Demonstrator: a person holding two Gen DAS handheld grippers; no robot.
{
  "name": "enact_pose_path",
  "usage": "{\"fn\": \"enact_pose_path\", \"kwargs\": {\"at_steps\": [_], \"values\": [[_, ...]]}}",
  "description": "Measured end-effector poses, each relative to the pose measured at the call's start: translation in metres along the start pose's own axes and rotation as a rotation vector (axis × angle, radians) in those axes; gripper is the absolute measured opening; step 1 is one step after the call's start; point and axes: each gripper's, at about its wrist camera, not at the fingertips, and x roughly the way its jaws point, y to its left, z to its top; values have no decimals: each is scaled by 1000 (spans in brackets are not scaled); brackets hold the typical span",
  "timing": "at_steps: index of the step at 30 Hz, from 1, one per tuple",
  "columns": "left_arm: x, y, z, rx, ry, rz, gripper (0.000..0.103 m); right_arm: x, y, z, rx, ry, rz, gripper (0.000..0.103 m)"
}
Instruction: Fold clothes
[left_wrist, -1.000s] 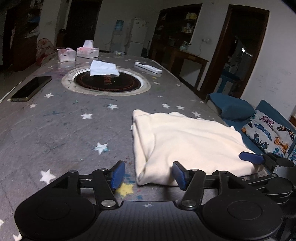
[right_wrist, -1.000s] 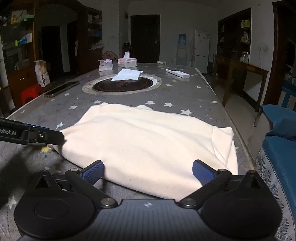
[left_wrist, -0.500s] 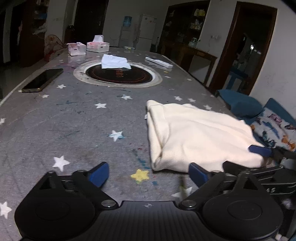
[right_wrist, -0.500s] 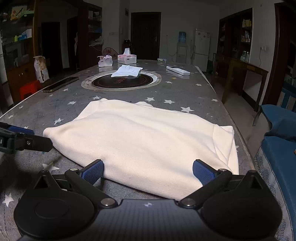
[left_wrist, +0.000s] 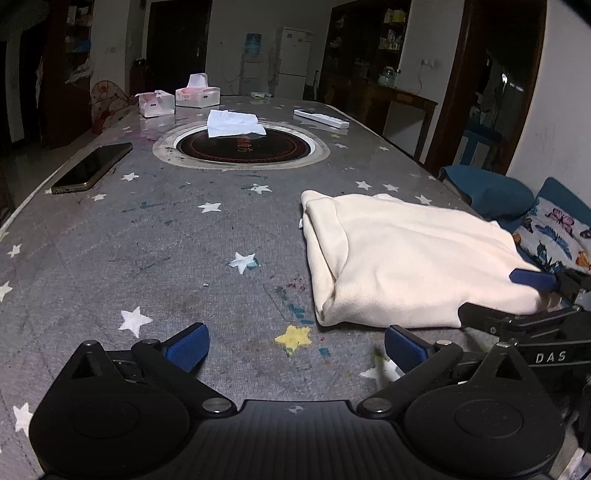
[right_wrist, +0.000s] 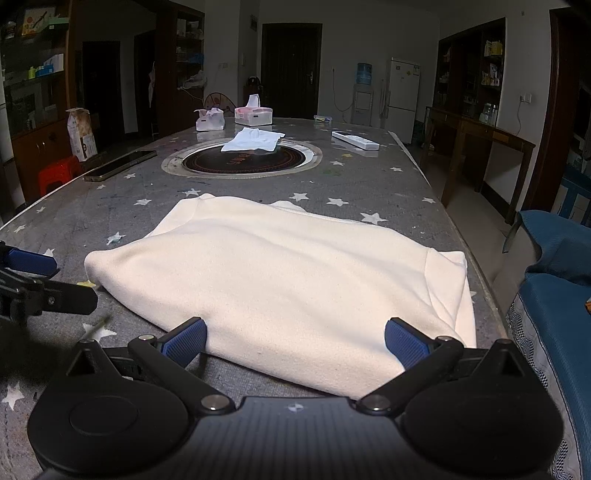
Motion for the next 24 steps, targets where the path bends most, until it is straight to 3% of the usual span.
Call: {"fn": "enact_pose_path", "kwargs": {"at_steps": [15,24], "values": [[7,-16,-3,73,16,86,103,0,0,0,-1,0,0,103],[7,-16,-7,80,-2,91,103,0,0,0,-1,0,-1,103]]}}
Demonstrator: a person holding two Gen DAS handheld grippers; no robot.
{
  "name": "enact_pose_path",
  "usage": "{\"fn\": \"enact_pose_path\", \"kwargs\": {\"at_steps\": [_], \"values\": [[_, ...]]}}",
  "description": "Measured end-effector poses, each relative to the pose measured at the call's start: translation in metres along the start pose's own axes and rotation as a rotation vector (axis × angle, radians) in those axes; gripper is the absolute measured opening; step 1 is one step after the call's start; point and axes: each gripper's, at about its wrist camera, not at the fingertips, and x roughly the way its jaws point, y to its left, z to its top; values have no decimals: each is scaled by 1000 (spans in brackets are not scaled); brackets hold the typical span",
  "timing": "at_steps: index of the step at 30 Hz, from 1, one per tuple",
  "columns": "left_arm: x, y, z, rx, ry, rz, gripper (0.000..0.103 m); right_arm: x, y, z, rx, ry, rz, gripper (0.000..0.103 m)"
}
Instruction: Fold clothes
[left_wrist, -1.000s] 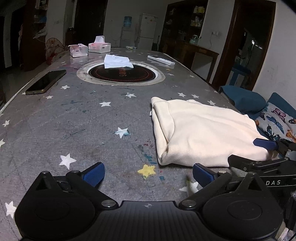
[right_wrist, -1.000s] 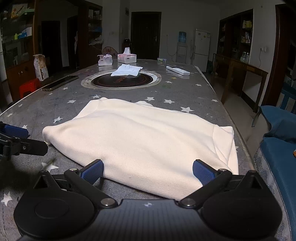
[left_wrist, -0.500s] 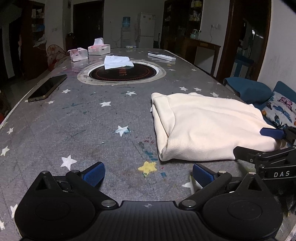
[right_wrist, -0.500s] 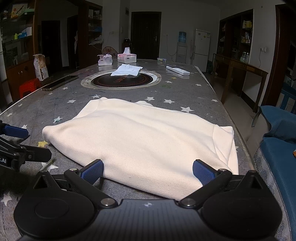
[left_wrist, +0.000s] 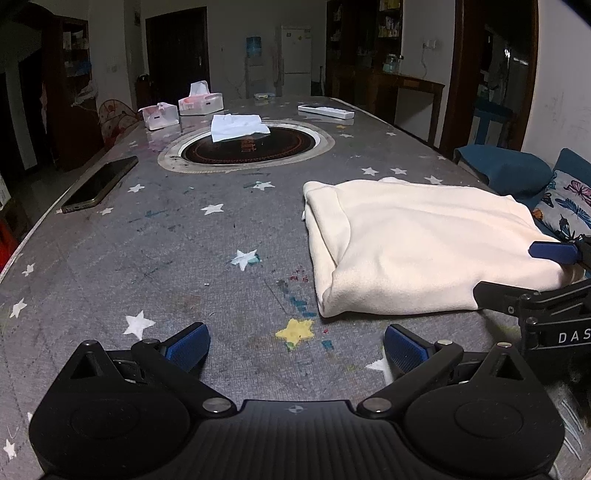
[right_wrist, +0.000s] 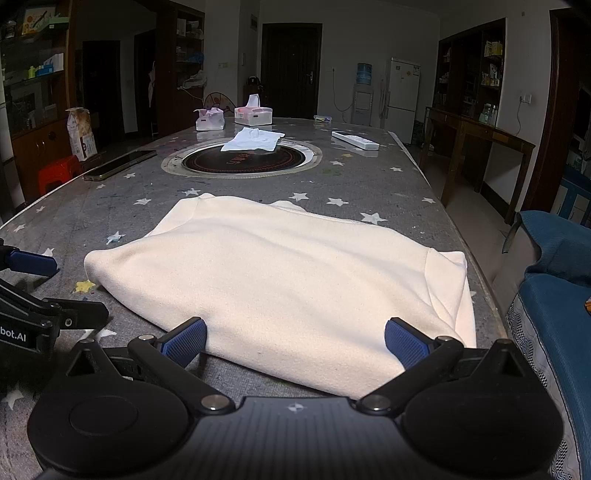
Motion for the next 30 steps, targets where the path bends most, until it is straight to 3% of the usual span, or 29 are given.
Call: {"fn": "enact_pose_path", "kwargs": {"at_steps": [30], "values": [[-3,-3,-6,6,-32,10,103,1,2,0,2,1,2,103]]}}
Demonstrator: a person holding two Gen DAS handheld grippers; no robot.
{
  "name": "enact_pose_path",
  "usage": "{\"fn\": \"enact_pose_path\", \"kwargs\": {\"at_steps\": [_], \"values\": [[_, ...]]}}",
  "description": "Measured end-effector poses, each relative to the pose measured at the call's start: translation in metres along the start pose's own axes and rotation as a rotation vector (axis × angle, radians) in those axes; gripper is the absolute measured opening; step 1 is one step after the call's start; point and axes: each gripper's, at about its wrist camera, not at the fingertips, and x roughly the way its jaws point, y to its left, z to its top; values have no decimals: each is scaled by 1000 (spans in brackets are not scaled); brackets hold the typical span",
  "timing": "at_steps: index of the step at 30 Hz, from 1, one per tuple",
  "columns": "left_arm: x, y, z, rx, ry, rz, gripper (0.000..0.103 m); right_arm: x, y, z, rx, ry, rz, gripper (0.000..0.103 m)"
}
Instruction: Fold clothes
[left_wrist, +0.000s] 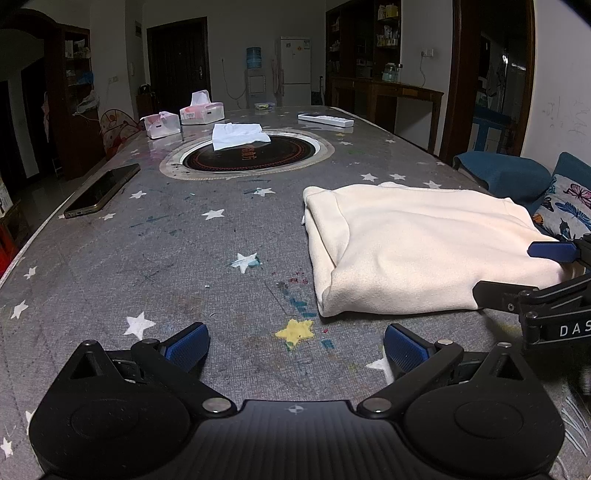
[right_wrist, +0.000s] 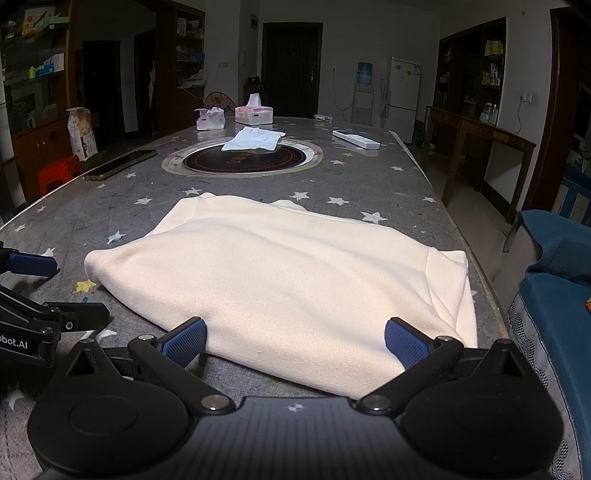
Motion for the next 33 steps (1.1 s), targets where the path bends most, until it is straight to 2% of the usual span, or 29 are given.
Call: {"fn": "enact_pose_path", "kwargs": {"at_steps": [7,11,16,22,33], "values": [[-6,-7,1,-40,29,45,103,-6,-1,-1,-3,-10,12,103],[-14,-13,0,-44,52,42,103,-19,-2,-4,-25,-24,21,103],[-23,-19,1,-34,50,-4,103,-33,-5,-8,-5,-37,34,103],[-29,-26,12,10,24,-47,103,-43,-16,-9,81,-41,56,103],[-26,-42,24,26,22,-135,103,-65,-18,-11,124,-68,-65,103]]}}
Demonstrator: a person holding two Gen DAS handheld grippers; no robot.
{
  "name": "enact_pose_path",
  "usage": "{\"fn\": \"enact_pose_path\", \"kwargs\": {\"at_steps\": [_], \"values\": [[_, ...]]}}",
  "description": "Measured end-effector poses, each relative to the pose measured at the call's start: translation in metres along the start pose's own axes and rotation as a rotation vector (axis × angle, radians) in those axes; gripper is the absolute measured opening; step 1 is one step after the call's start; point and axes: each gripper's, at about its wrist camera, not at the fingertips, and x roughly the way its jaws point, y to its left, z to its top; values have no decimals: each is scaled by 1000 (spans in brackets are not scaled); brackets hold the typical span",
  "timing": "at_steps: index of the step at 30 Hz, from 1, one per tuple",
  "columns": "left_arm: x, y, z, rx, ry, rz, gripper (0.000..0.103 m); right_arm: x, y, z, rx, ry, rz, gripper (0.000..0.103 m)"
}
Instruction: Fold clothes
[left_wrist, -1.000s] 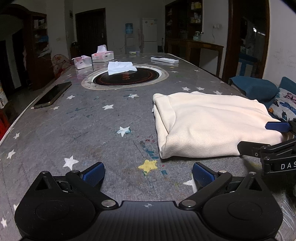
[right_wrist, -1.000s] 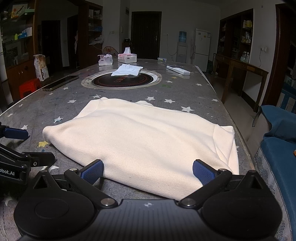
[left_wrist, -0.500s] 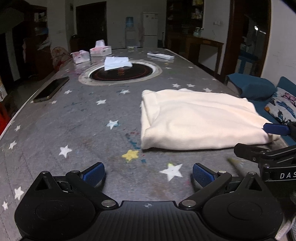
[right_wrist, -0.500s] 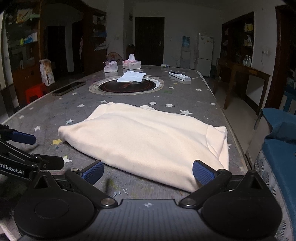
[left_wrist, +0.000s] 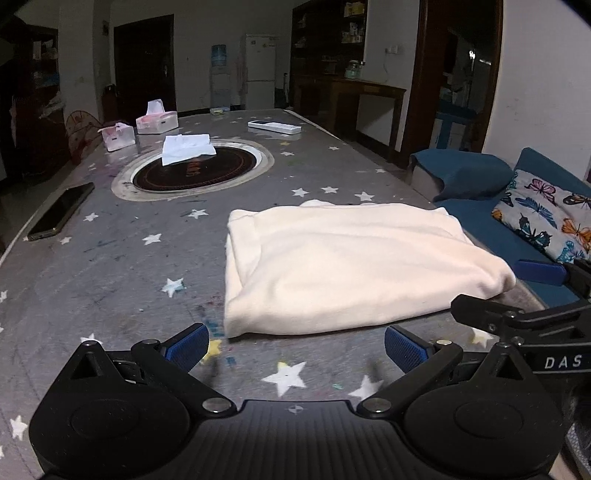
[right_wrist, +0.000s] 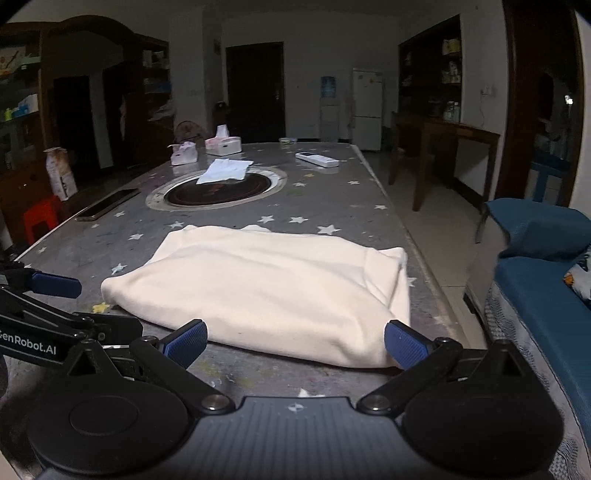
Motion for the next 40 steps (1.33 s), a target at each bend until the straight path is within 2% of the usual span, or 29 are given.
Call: {"fn": "enact_pose_path", "kwargs": {"at_steps": [9,16,40], "values": [[-11,3,0,-16,-20,-18,103,-22,-1,-6,58,-22,-51,103],[-19,5,-6,-34,-15,-16,103,-35,11,-12,25,-32,-65,103],[-16,-4,-10,-27,21,-1,103,-45,15,-14,39,-73,-24,103]]}}
